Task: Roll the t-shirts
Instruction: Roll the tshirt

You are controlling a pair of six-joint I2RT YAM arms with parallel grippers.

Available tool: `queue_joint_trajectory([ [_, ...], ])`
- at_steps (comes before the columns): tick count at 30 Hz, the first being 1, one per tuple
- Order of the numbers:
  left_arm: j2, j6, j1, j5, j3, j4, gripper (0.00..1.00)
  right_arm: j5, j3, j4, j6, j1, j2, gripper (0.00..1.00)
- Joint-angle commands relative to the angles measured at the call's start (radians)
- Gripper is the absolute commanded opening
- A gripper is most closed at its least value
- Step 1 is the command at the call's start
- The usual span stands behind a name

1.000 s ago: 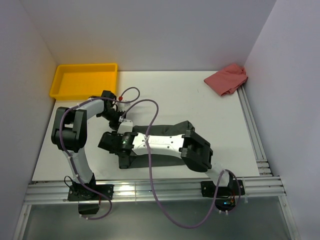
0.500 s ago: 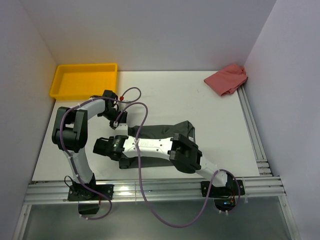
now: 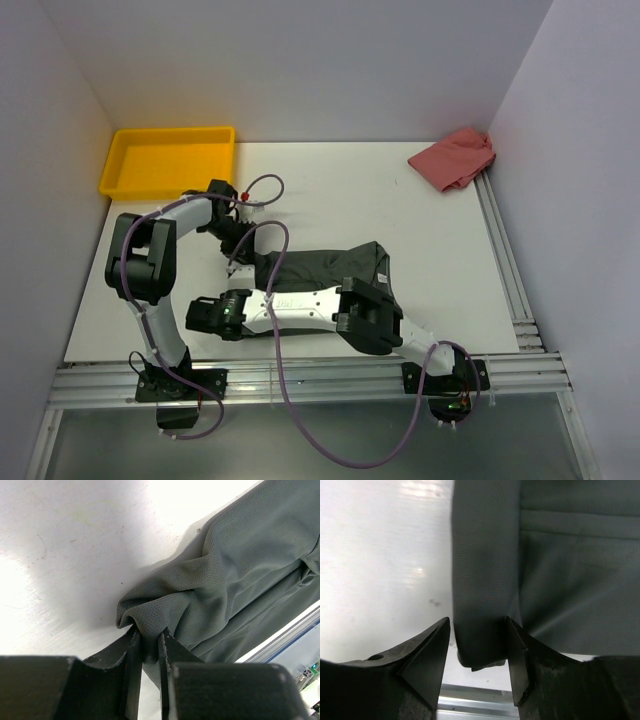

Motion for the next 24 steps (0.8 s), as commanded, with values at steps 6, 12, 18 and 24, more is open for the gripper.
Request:
queue_joint_trajectory([
  [6,0.007,-0.014,-0.012,-0.003,0.033,0.011,0.23,-0.030,-0.134,0.082,0.038,-0.001,-0.038,0.36],
  [12,-0.007,-0.007,-0.009,0.032,0.070,-0.007,0.37,-0.097,-0.405,0.408,0.037,-0.034,-0.189,0.15],
  [18,-0.050,0.022,0.026,0.125,0.154,-0.064,0.62,-0.177,-0.728,0.839,0.063,-0.090,-0.362,0.10],
  [24,-0.073,0.064,0.086,0.185,0.179,-0.122,0.63,-0.251,-1.052,1.293,0.170,-0.133,-0.483,0.09],
])
